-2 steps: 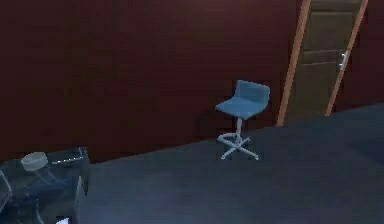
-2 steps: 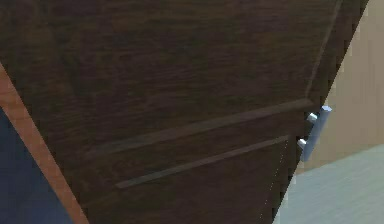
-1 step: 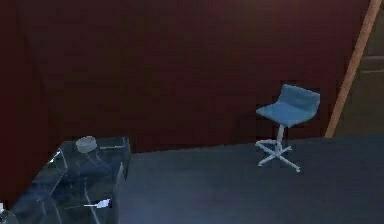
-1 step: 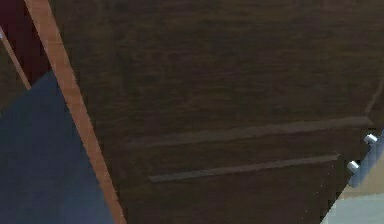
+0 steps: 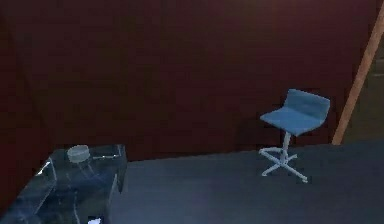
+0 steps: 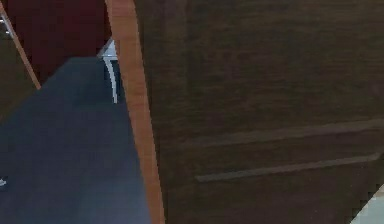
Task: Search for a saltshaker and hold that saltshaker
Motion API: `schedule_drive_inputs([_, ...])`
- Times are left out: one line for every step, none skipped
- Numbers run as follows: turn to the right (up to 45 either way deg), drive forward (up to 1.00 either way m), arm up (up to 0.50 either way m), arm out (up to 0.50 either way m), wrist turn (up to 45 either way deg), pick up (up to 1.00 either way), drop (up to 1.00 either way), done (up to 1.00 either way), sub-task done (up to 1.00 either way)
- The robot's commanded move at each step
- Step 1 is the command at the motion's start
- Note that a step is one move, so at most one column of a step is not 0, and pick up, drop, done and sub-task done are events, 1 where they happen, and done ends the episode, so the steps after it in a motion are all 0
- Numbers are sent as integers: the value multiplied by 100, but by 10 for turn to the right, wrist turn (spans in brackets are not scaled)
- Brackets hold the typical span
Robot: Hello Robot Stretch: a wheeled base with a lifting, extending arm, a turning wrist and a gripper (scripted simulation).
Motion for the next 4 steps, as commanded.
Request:
schedule_drive_inputs([-60, 0, 0, 0, 0, 0, 0, 0, 0])
schedule_drive_inputs([0, 60, 0, 0, 0, 0, 0, 0, 0])
schedule_drive_inputs([450, 0, 0, 0, 0, 0, 0, 0, 0])
schedule_drive_inputs([360, 0, 0, 0, 0, 0, 0, 0, 0])
